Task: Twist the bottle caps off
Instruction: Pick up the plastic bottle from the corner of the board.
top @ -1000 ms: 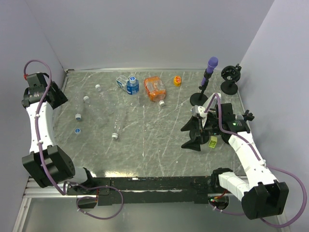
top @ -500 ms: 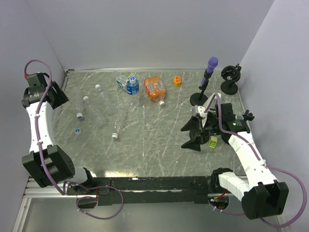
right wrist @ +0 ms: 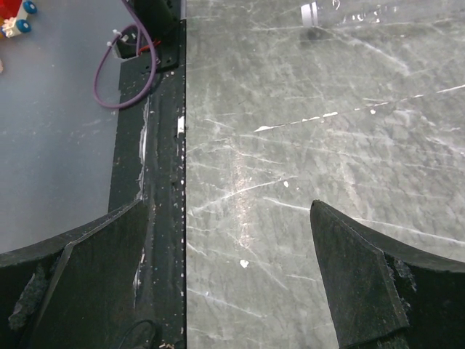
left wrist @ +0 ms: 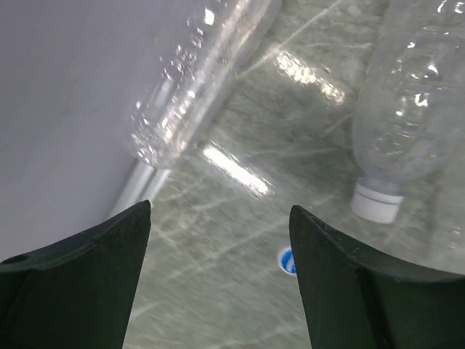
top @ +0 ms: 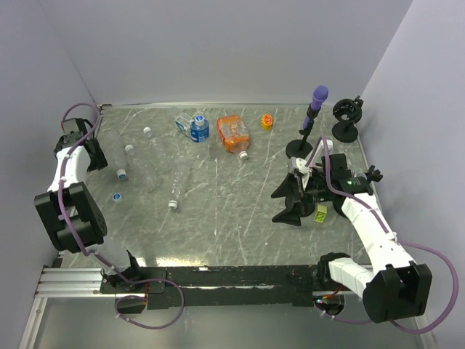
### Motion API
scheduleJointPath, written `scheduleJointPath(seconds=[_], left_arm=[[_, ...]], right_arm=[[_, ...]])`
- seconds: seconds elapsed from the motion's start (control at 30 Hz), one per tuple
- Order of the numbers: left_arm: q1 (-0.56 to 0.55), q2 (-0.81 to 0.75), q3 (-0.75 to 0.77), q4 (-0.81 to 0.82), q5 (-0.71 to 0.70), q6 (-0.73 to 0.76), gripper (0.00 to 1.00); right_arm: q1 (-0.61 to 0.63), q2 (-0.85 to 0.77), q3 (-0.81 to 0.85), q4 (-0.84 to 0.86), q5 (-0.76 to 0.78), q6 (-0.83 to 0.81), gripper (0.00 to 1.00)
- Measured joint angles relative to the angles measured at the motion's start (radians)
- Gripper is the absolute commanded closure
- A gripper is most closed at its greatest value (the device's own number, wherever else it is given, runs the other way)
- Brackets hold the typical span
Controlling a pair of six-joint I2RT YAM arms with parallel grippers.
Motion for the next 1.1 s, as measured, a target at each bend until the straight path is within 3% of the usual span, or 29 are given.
scheduleJointPath(seconds=[0.13,0.43,0.77,1.1], left_arm=[[-0.008,0.022,-0.015,0.079,-0.032,0.084,0.18],[-0.007,0.235,0.102,0.147,-0.089,0.183,0.19],[0.014,0.343,0.181,0.143,-0.117,0.191,0.33],[0.045,0.395,0.215,0.139,-0.119,0.183,0.33]], right_arm=[[0.000,0.020,0.000,-0.003,-0.004,-0.003,0.01],[0.000,0.053,0.000,-0.010,-0.003,-0.012,0.01],[0.000,0.086,0.000,-0.035,-0.003,-0.038,0.01],[0.000,0.108,0.002,-0.051,-0.002,-0.056,0.01]])
